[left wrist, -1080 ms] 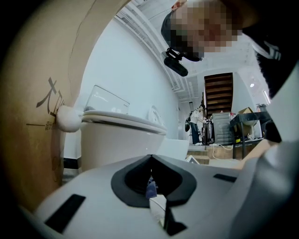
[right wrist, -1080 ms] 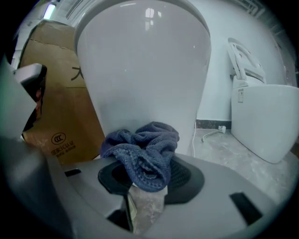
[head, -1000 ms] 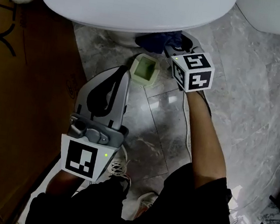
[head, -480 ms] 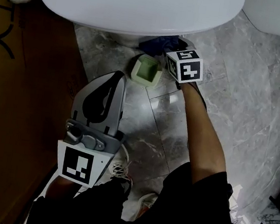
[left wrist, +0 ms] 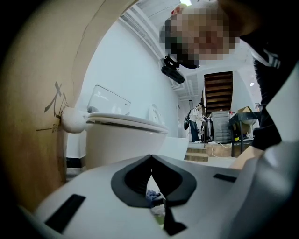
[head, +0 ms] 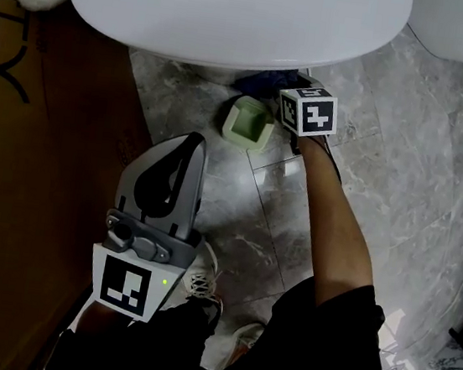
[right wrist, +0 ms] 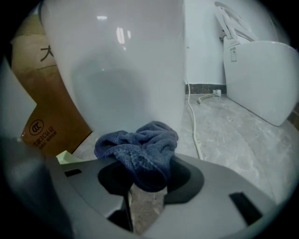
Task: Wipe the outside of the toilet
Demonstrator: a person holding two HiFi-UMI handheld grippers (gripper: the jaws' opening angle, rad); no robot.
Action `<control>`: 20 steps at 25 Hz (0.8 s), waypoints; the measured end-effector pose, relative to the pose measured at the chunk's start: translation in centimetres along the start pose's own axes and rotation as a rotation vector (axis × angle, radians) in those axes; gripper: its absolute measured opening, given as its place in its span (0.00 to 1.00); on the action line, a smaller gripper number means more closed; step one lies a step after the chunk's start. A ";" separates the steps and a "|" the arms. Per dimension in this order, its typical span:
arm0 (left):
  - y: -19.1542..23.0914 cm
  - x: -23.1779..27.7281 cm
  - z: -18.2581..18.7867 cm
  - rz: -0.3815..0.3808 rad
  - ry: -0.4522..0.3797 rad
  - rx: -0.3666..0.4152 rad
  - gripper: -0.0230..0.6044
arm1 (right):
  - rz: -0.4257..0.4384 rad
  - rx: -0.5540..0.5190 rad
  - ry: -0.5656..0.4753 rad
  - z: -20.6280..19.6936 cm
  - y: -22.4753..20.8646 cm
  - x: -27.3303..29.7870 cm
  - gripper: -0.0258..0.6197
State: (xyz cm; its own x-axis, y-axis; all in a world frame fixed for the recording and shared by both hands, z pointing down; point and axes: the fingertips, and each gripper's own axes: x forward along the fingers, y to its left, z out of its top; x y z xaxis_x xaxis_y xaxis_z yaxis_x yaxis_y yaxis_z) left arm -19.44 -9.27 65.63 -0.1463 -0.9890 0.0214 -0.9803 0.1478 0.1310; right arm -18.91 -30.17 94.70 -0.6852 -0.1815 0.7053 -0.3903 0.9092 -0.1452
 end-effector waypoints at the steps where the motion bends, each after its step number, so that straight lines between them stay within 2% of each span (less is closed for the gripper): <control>1: 0.0 0.0 0.0 0.001 -0.001 0.000 0.05 | -0.006 -0.006 -0.006 0.1 -0.1 -0.4 0.28; 5: -0.7 0.0 0.5 0.005 -0.015 -0.001 0.05 | -0.006 -0.093 -0.031 0.6 -0.3 -3.4 0.28; 9: -2.0 -0.5 0.9 -0.001 -0.014 -0.009 0.05 | 0.057 -0.128 -0.131 2.8 -1.4 -8.8 0.28; 14: -3.7 -0.1 1.8 -0.024 -0.027 0.015 0.05 | 0.123 -0.156 -0.299 9.1 -2.4 -16.0 0.28; 20: -4.8 0.1 2.5 -0.025 -0.030 -0.011 0.05 | 0.223 -0.249 -0.473 16.9 1.2 -23.1 0.28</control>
State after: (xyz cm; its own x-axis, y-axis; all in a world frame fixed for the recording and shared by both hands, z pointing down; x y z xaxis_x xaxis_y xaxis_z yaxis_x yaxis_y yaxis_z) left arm -15.12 -10.05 62.50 -0.1259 -0.9920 -0.0113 -0.9821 0.1230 0.1423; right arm -13.97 -31.24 66.52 -0.9569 -0.0710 0.2814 -0.0877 0.9950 -0.0472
